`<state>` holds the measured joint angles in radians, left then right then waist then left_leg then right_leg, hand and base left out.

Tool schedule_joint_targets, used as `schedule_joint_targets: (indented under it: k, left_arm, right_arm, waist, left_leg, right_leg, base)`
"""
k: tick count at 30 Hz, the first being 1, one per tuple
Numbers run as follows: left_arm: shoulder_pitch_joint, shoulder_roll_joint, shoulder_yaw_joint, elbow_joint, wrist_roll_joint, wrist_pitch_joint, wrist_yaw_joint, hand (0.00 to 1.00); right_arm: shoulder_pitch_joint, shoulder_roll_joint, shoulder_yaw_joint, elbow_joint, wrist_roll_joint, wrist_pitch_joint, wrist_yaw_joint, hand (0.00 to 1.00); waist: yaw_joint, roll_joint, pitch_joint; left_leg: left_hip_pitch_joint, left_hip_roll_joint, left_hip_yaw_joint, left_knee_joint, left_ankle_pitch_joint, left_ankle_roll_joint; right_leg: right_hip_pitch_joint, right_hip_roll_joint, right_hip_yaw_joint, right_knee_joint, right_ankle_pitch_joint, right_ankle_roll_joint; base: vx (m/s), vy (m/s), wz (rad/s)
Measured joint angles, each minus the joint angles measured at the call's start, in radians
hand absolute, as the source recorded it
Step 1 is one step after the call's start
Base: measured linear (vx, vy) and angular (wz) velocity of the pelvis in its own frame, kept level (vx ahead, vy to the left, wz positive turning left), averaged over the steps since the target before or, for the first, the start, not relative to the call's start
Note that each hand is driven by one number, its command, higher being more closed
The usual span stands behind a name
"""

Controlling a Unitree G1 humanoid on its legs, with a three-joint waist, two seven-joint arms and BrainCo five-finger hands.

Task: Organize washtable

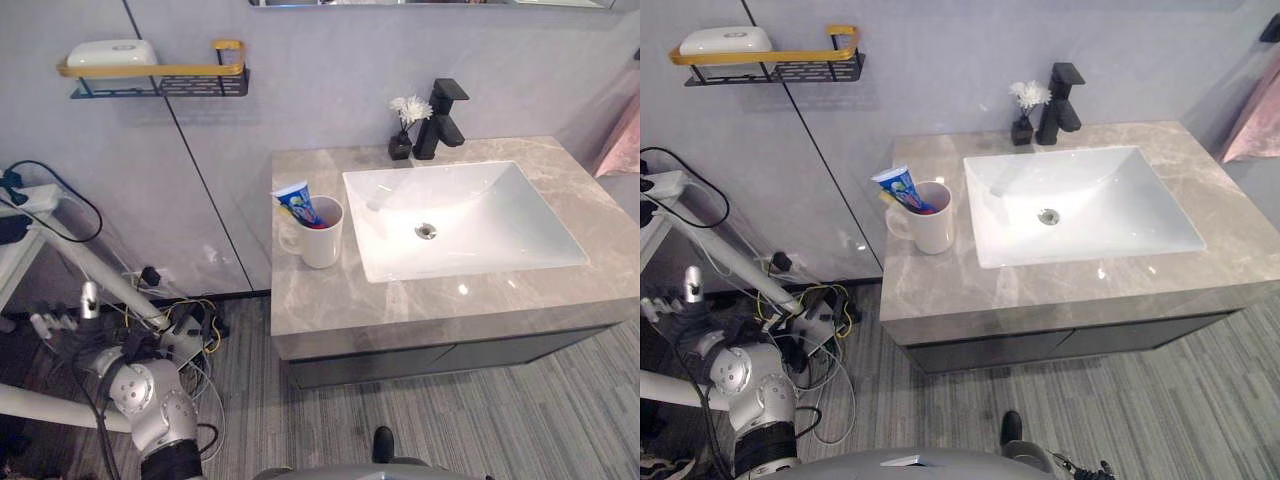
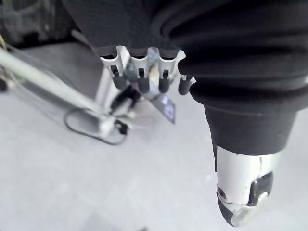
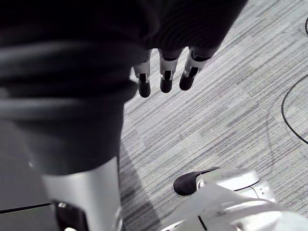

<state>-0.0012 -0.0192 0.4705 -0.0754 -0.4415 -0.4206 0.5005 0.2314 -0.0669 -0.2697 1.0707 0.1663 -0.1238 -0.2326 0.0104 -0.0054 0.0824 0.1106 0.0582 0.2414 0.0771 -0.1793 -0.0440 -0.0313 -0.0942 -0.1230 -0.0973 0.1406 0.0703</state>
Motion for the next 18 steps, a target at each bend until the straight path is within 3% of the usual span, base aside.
schedule_joint_targets:
  k: [3, 4, 6, 7, 12, 18]
  left_arm:
    - [0.000, -0.017, -0.096, -0.149, 0.019, -0.022, -0.009, 0.00]
    - [-0.002, -0.017, -0.188, -0.236, 0.058, -0.028, -0.033, 0.00]
    - [-0.006, -0.017, -0.262, -0.280, 0.080, -0.038, -0.061, 0.00]
    - [-0.010, -0.017, -0.320, -0.295, 0.086, -0.045, -0.082, 1.00]
    - [-0.013, -0.019, -0.509, -0.311, 0.077, -0.044, -0.174, 1.00]
    - [-0.013, -0.003, -0.615, -0.300, 0.053, -0.025, -0.280, 1.00]
  right_arm:
    - [0.001, 0.000, 0.000, 0.001, 0.000, -0.003, 0.007, 0.00]
    - [0.002, 0.000, -0.003, 0.001, 0.000, -0.008, 0.017, 0.00]
    - [0.004, 0.000, -0.003, 0.002, 0.000, -0.011, 0.019, 0.00]
    - [0.008, 0.000, -0.004, 0.002, 0.001, -0.018, 0.022, 0.00]
    - [0.031, 0.000, -0.004, 0.003, 0.001, -0.021, 0.035, 0.00]
    - [0.026, -0.003, -0.001, 0.028, 0.001, -0.023, 0.036, 0.00]
  waist:
    - [-0.001, 0.000, 0.000]
    - [-0.003, 0.001, -0.001]
    - [-0.004, 0.003, -0.003]
    - [-0.007, 0.005, -0.005]
    - [-0.013, 0.006, -0.019]
    - [-0.023, 0.003, -0.025]
  left_leg:
    - [0.000, 0.000, -0.002, 0.005, 0.001, 0.000]
    - [-0.001, 0.000, -0.001, 0.008, 0.001, 0.000]
    - [-0.001, 0.000, -0.001, 0.011, 0.001, 0.000]
    - [-0.002, 0.000, 0.000, 0.012, 0.000, 0.000]
    - [-0.020, 0.000, 0.000, 0.017, 0.000, 0.000]
    - [-0.016, 0.002, 0.003, 0.016, 0.000, 0.000]
  right_leg:
    - [0.000, 0.000, 0.000, 0.003, 0.002, -0.002]
    - [0.000, -0.001, 0.001, 0.005, 0.004, -0.003]
    - [0.000, -0.001, 0.002, 0.005, 0.004, -0.003]
    - [0.000, -0.001, 0.002, 0.006, 0.005, -0.003]
    - [-0.010, 0.000, 0.003, 0.006, 0.004, -0.003]
    - [-0.006, 0.001, 0.003, 0.005, 0.005, -0.003]
  base:
    - [0.00, -0.006, 0.01]
    - [0.00, 0.000, 0.00]
    - [0.00, 0.000, 0.00]
    - [0.00, 0.000, 0.00]
    - [-0.02, -0.001, -0.01]
    - [0.00, 0.000, 0.00]
